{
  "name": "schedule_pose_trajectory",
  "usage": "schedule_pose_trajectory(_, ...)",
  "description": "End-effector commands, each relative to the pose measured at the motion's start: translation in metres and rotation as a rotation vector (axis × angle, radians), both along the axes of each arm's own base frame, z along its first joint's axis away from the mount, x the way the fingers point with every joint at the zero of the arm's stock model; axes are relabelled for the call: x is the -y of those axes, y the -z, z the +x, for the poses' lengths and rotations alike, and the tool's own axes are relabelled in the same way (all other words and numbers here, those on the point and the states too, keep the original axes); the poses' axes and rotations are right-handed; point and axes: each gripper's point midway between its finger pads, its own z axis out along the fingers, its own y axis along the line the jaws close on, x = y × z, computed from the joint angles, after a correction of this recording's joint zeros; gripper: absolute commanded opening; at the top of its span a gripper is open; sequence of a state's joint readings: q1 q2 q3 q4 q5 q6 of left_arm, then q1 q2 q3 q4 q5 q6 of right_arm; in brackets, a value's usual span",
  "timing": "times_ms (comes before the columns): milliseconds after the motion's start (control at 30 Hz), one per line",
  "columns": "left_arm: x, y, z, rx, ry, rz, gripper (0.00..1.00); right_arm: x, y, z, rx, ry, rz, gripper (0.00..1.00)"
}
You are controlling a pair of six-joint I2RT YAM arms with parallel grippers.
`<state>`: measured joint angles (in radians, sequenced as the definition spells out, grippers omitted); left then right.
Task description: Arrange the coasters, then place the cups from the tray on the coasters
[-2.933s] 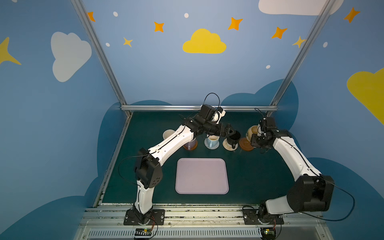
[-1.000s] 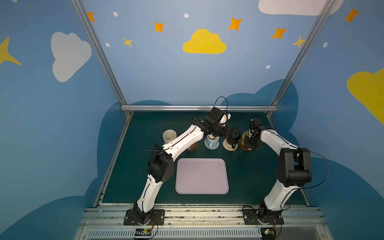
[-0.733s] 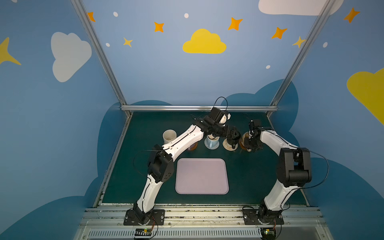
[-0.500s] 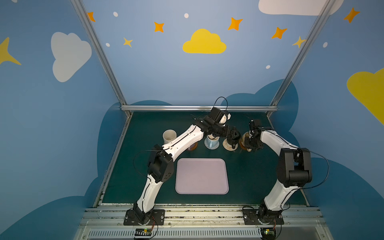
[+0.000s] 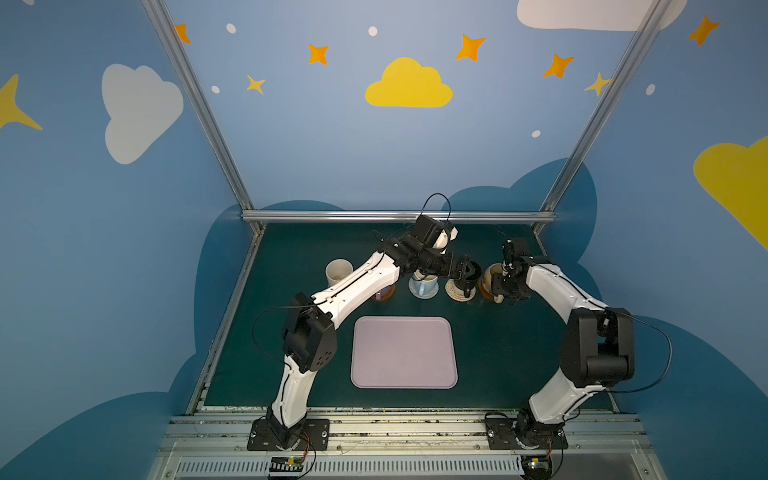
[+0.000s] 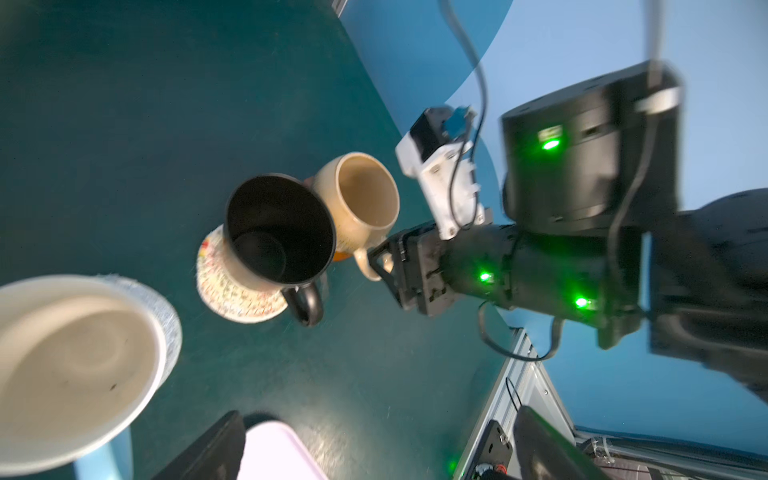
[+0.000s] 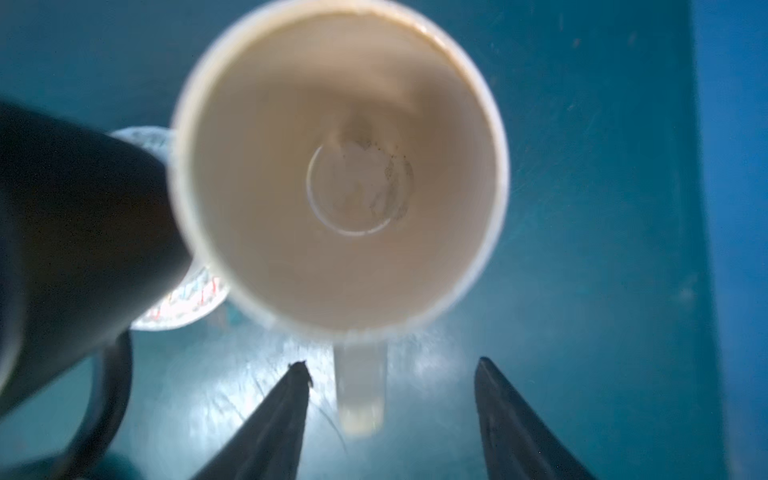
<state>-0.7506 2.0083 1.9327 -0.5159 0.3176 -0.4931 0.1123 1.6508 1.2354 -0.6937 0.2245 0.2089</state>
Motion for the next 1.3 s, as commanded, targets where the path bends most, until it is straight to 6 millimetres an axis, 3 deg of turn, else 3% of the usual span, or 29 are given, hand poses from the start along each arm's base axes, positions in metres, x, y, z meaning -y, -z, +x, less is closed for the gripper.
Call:
schedule_pose_trajectory(0, -0.023, -0.033, 0.000, 0.086, -0.048, -0.037, 1.00, -0.005, -0.032, -0.009, 0.091, 0.005, 0.008, 0.83)
schedule_pose_trajectory(200, -0.079, -0.040, -0.009, 0.214, -0.154, 0.044, 1.00, -0.010, -0.094, -0.030, 0.310, -0.005, 0.082, 0.83)
schedule_pose_trajectory(367, -0.129, -0.031, -0.006, 0.292, -0.215, 0.058, 1.00, -0.012, -0.123, -0.036, 0.471, -0.019, 0.123, 0.83)
schedule_pose_trajectory(467, -0.169, -0.023, -0.002, 0.409, -0.286, 0.123, 1.00, -0.016, -0.122, -0.033, 0.552, -0.054, 0.137, 0.81)
schedule_pose_trajectory(600, -0.242, -0.012, 0.008, 0.644, -0.543, 0.274, 1.00, -0.012, -0.112, -0.032, 0.620, -0.073, 0.097, 0.82)
schedule_pose_trajectory(767, -0.305, 0.029, 0.011, 0.666, -0.668, 0.435, 1.00, 0.003, -0.086, -0.029, 0.668, -0.040, 0.018, 0.80)
schedule_pose_trajectory(967, -0.337, 0.076, 0.013, 0.748, -0.660, 0.595, 1.00, 0.005, -0.057, -0.028, 0.785, -0.096, -0.041, 0.78)
schedule_pose_trajectory(1100, -0.362, 0.094, 0.023, 0.720, -0.711, 0.655, 1.00, 0.007, -0.039, -0.027, 0.760, -0.092, -0.061, 0.78)
schedule_pose_trajectory(1267, -0.377, 0.110, 0.021, 0.686, -0.724, 0.655, 1.00, 0.007, -0.034, -0.030, 0.781, -0.116, -0.079, 0.78)
